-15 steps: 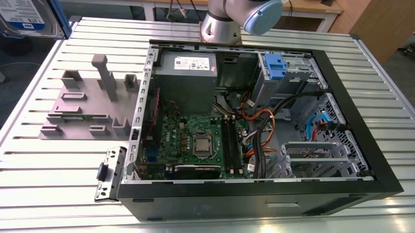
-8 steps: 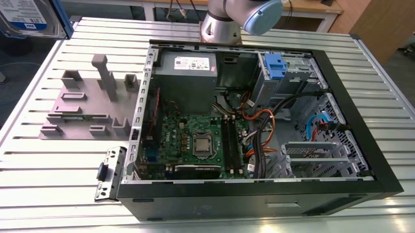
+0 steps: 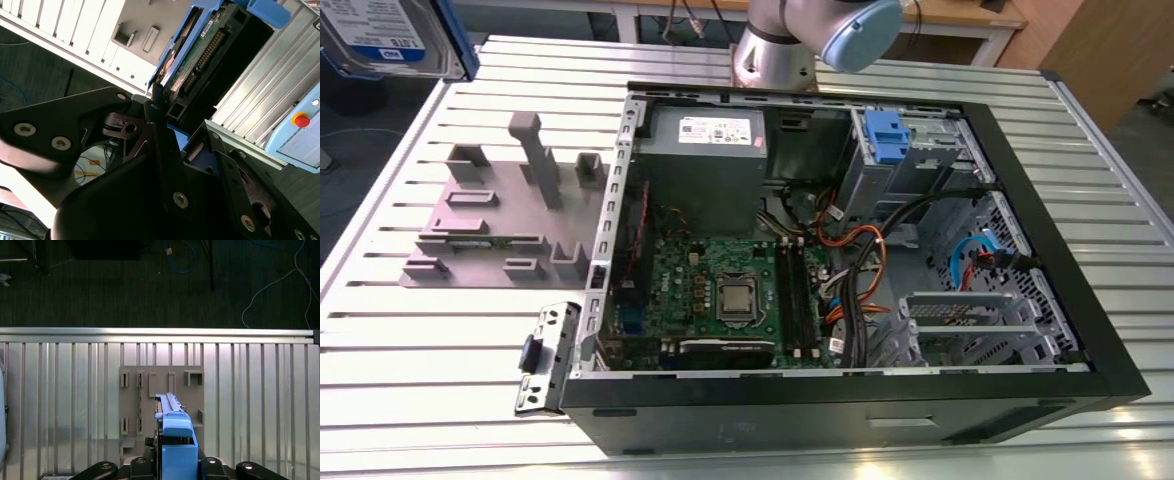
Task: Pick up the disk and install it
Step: 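Pick up the disk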
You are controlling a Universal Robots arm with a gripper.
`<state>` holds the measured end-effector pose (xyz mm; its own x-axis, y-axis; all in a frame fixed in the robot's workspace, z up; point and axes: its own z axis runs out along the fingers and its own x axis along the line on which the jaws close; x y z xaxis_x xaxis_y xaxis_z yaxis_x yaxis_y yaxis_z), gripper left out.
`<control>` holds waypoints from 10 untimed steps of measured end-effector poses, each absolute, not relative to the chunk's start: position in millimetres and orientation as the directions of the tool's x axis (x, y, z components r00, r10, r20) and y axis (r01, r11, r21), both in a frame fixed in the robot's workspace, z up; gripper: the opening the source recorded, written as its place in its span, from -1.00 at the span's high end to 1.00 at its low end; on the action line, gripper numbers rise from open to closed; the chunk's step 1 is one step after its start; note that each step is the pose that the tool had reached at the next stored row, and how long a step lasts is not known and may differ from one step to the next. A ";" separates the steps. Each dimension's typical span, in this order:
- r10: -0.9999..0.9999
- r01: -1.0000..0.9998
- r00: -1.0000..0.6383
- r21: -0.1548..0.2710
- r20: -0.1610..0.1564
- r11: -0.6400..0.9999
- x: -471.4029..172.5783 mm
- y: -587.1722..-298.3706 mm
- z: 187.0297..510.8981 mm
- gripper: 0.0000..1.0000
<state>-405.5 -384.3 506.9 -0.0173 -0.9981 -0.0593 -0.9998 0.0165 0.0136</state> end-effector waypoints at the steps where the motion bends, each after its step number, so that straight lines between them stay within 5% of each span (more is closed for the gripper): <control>1: -0.998 -1.000 -0.017 0.014 -0.059 0.017 -404.5 -384.3 506.9 0.27; 10: -0.998 -1.000 -0.017 0.014 -0.059 0.017 -396.9 -384.3 506.9 0.27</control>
<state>-396.9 -384.3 506.9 -0.0173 -0.9981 -0.0594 -0.9998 0.0165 0.0135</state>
